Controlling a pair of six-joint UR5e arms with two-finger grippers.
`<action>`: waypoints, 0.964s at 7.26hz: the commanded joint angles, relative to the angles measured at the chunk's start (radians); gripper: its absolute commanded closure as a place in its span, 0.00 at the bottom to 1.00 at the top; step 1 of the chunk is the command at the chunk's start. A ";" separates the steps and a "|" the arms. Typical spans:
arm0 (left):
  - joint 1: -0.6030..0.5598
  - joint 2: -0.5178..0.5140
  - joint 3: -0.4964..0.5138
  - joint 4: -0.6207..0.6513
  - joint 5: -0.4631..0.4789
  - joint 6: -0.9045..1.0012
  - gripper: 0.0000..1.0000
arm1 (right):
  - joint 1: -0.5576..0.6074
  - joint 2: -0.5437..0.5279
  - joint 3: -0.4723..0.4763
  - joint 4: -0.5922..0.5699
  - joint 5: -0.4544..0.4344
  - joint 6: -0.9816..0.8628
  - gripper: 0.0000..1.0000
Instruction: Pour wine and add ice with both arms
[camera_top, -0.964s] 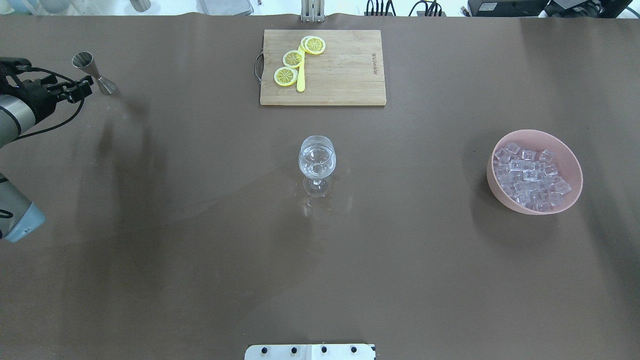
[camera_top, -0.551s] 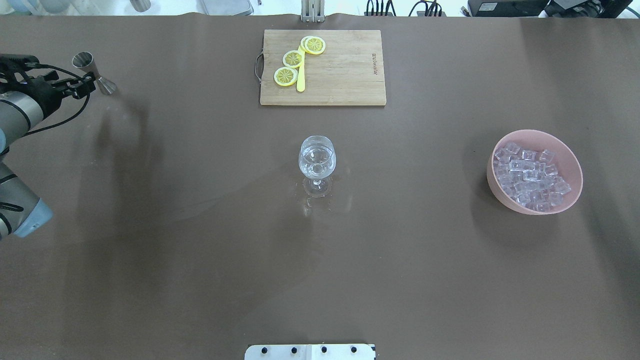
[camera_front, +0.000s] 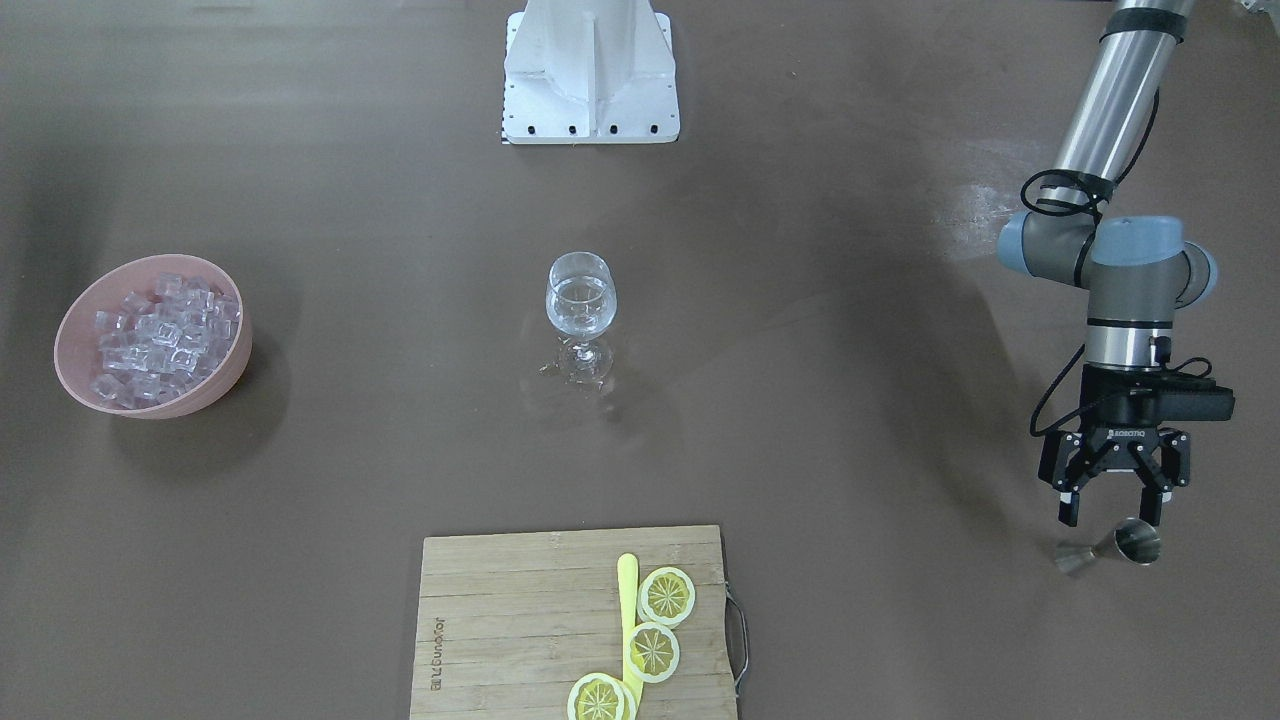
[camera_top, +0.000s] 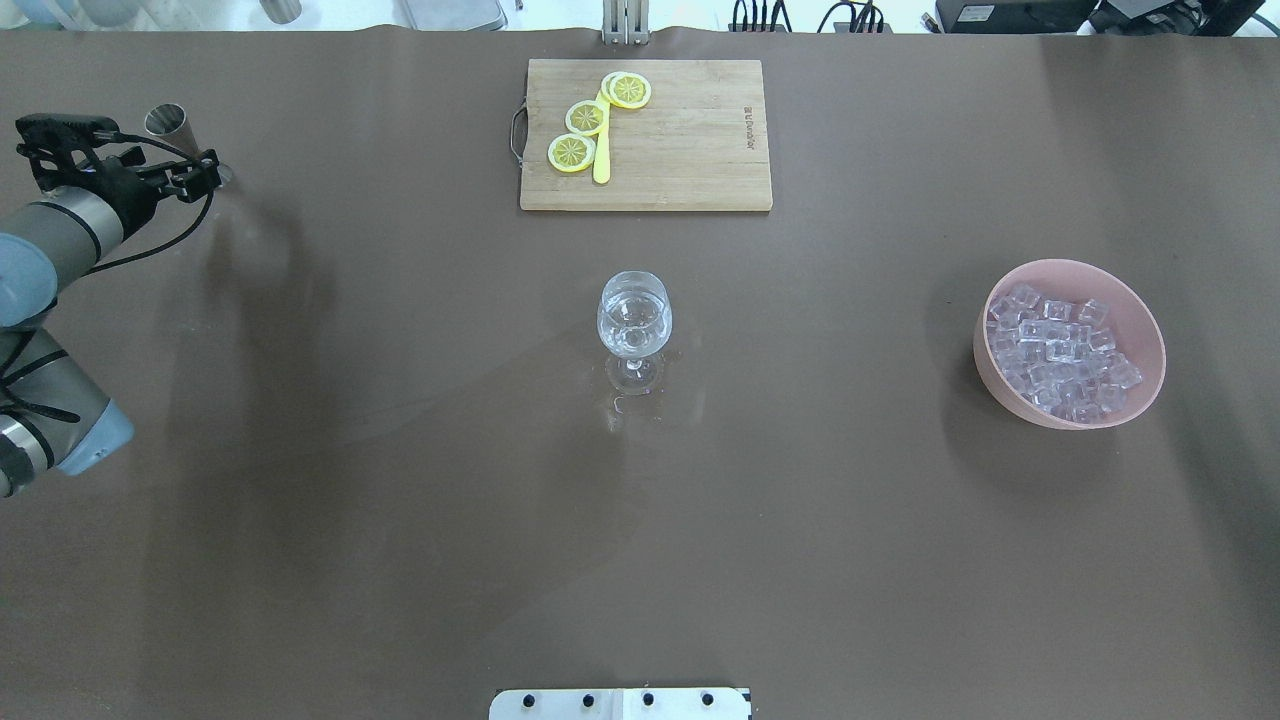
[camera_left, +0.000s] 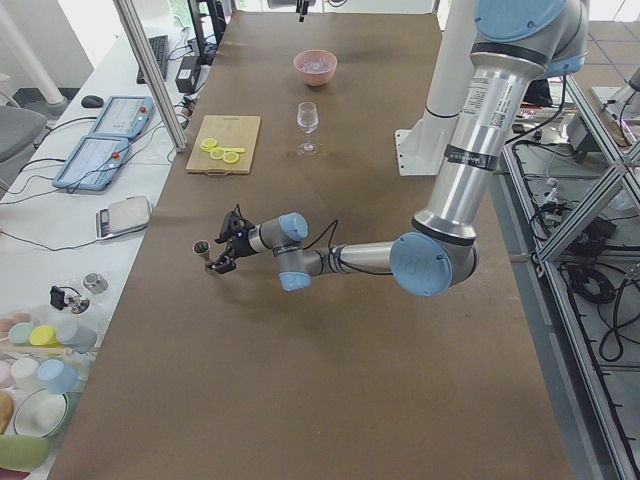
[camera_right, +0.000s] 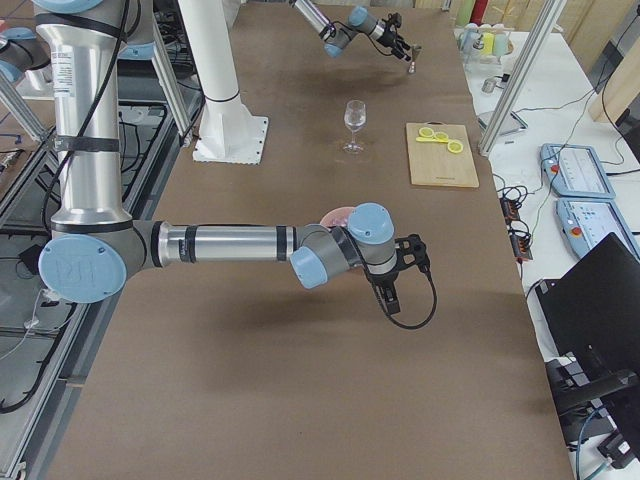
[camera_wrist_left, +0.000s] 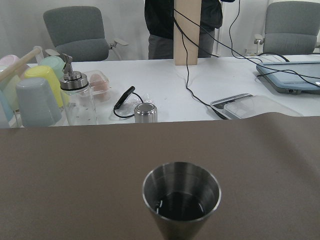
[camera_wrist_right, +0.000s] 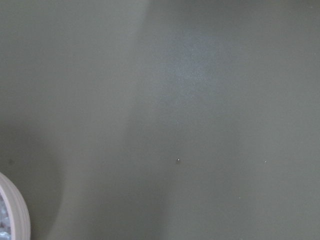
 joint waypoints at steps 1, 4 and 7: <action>0.001 -0.020 0.032 0.003 0.005 -0.002 0.02 | 0.000 -0.002 0.000 0.000 0.000 0.000 0.00; 0.001 -0.053 0.082 0.014 0.004 -0.013 0.02 | 0.000 -0.002 0.000 0.000 -0.003 0.000 0.00; 0.001 -0.066 0.096 0.015 0.004 -0.014 0.02 | 0.000 -0.003 0.000 0.000 -0.003 0.000 0.00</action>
